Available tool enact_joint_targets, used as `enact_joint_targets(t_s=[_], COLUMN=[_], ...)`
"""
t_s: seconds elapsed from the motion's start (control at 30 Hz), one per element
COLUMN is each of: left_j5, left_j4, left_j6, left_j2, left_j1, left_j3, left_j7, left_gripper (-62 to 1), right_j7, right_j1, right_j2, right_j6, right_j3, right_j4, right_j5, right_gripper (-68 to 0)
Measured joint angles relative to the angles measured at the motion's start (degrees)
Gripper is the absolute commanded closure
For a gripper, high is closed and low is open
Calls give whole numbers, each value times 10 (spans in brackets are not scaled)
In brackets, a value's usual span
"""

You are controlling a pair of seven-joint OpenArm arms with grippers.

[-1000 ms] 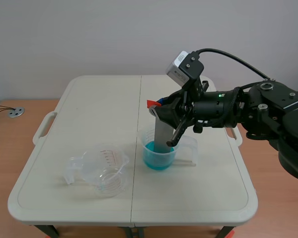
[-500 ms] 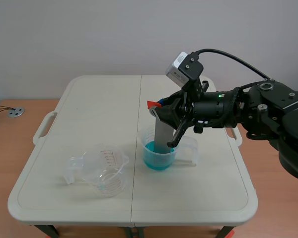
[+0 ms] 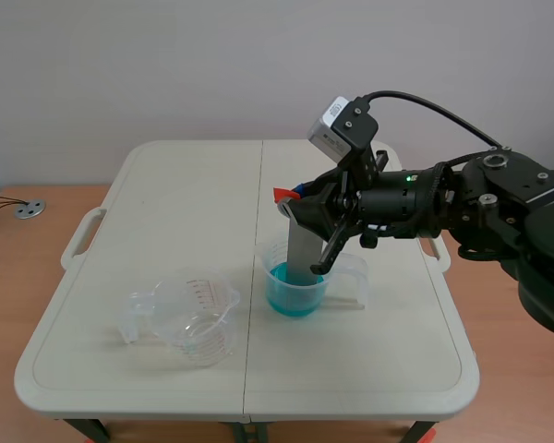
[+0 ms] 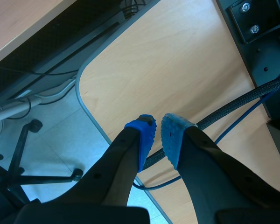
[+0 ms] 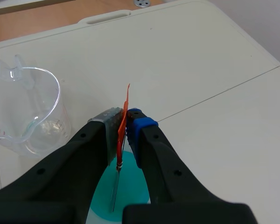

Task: Hold the metal plate by the orange handle, dip it into the blue solution, take it out and point at it, then put the plate back in the beaker on the left.
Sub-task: 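Hold the plate still in the solution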

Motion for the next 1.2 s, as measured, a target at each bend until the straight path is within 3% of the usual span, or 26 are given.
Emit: enact_joint_targets(t_s=[0.57,1.2], left_j5=[0,0], left_j4=[0,0], left_j6=[0,0], left_j2=[0,0], left_j1=[0,0], left_j3=[0,0], left_j7=[0,0], left_gripper=[-92,-92], right_j7=[1,37], right_j1=[0,0], right_j2=[0,0], right_j6=[0,0], right_j3=[0,0], right_j4=[0,0], right_j5=[0,-6], right_gripper=[-13,-13])
